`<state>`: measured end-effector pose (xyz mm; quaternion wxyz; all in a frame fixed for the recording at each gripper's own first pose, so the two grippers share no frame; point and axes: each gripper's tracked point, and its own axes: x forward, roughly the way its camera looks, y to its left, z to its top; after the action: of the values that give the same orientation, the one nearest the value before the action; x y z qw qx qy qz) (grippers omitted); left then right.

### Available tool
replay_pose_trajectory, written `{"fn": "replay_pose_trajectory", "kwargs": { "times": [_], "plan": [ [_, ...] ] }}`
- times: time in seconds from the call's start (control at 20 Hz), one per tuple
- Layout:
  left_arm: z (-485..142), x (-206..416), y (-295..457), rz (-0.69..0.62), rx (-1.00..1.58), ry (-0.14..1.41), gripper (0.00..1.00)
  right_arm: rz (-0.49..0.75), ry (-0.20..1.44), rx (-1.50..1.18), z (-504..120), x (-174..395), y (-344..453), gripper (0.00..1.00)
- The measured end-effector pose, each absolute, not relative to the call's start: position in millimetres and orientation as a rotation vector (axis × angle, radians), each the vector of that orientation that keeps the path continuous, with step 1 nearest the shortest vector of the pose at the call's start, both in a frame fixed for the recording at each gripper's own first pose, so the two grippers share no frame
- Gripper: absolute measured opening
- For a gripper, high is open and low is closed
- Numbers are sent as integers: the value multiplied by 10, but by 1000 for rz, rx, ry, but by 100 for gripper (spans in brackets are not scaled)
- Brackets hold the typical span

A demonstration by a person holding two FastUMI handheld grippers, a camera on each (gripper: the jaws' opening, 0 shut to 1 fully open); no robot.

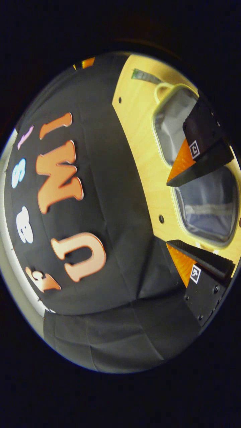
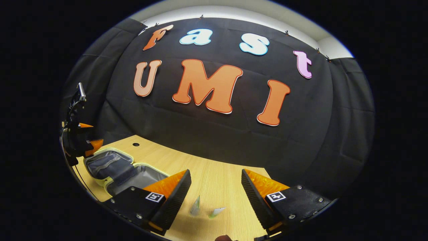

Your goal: First open the suitcase, pack the skin care products into it, and then close the suitcase.

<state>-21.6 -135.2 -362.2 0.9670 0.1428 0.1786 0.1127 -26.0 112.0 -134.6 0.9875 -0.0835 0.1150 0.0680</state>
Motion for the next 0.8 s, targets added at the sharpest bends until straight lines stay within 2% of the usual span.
{"fn": "replay_pose_trajectory", "kwargs": {
  "times": [0.3, 0.45, 0.8],
  "plan": [
    [-3615, -32, -2644, 76, 186, 334, 98, 169, 270, -160, -1623, -257, 754, 96],
    [-3730, 12, -3453, -42, 194, 338, 98, 193, 298, -142, -1743, -244, 599, 96],
    [-4098, 45, -4574, -229, 162, 375, 98, 214, 327, -131, -1885, -190, 402, 96]
  ]
}}
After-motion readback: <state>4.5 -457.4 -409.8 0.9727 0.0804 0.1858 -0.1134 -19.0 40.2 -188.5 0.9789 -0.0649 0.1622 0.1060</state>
